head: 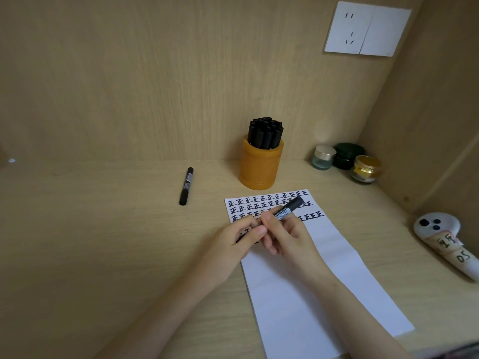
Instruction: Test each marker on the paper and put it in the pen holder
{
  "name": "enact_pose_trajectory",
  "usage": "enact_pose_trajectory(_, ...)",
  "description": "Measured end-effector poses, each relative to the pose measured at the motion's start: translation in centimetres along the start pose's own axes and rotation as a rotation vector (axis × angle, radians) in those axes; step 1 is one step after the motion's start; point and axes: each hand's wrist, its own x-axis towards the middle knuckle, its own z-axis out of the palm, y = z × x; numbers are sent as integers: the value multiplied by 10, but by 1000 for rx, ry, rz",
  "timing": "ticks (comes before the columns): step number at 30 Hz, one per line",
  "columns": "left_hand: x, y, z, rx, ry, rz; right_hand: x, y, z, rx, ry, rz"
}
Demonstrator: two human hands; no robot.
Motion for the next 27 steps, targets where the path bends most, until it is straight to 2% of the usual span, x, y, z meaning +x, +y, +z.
enact_pose_trajectory(3, -3, 3, 1, 24, 34, 4, 0, -4, 0, 10, 58, 12)
enact_pose_trajectory(7, -7, -4, -5, 124, 191, -46, 8, -11, -18, 147, 276, 53)
enact_pose_trajectory(9, -11, -11, -8, 249, 147, -39, 12, -13, -33, 161, 352, 81)
enact_pose_trajectory(12, -17, -16, -5, 535, -6, -29, 14, -5, -48, 140, 410, 164)
enact_pose_trajectory(15, -18, -19, -3, 689, -85, -32, 15, 4, -52, 63, 426, 215)
enact_pose_trajectory(21, -19, -22, -3, 694, -111, -53, 14, 9, -48, -174, 473, 208)
enact_pose_trajectory(27, -20, -22, -1, 677, -93, -64, 13, 18, -49, -249, 535, 170)
